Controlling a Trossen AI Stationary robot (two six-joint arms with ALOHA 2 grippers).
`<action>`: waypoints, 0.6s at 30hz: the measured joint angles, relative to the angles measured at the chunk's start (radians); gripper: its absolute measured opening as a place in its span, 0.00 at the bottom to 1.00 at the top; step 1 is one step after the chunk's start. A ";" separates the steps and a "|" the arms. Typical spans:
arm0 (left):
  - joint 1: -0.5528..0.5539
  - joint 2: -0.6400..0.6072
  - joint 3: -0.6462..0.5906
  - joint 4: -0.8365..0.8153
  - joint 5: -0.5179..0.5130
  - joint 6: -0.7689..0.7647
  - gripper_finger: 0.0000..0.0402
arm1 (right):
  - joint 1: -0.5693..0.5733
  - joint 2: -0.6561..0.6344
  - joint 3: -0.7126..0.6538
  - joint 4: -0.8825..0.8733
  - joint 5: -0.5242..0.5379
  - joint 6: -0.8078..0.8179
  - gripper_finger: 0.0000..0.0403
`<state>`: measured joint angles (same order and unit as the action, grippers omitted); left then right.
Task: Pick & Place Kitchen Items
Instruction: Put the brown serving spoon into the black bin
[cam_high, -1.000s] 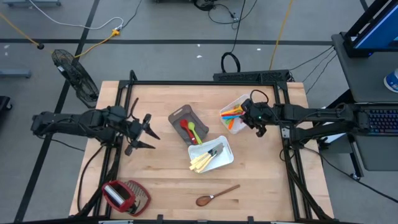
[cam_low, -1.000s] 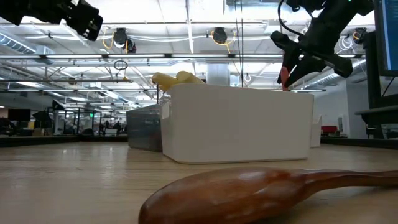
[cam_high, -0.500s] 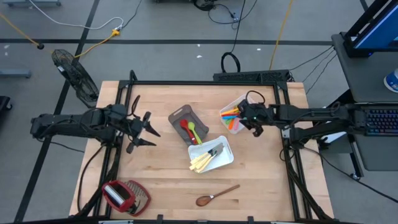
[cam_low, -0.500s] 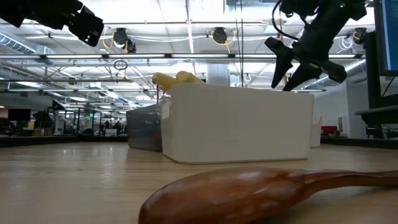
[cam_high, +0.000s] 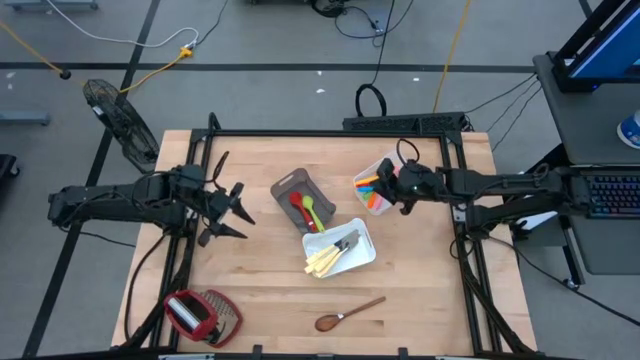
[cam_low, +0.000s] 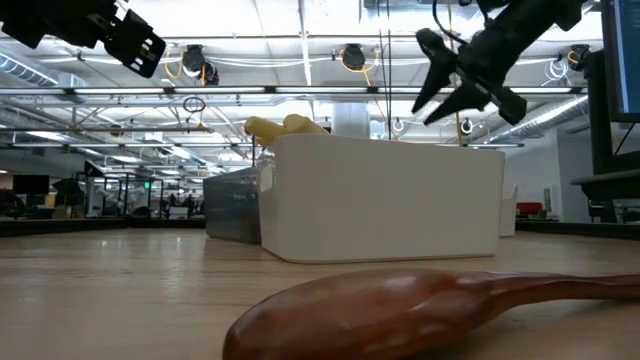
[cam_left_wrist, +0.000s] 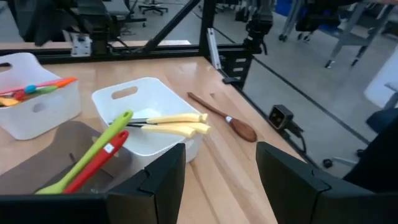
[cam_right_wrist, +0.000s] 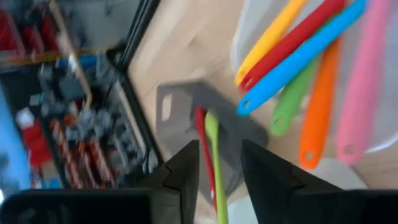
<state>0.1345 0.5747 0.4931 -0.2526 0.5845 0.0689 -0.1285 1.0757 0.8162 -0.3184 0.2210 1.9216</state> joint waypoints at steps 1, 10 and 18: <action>0.000 0.000 0.000 -0.002 0.008 -0.003 0.50 | 0.006 0.000 0.000 0.021 -0.013 -0.027 0.25; 0.000 0.001 0.000 -0.015 0.011 -0.077 0.50 | 0.082 0.000 0.000 0.218 -0.014 -0.294 0.02; 0.000 0.001 0.000 -0.006 0.009 -0.190 0.50 | 0.136 -0.001 0.001 0.332 -0.111 -0.635 0.00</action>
<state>0.1345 0.5758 0.4931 -0.2590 0.5933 -0.1213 0.0070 1.0752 0.8169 0.0136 0.1097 1.2863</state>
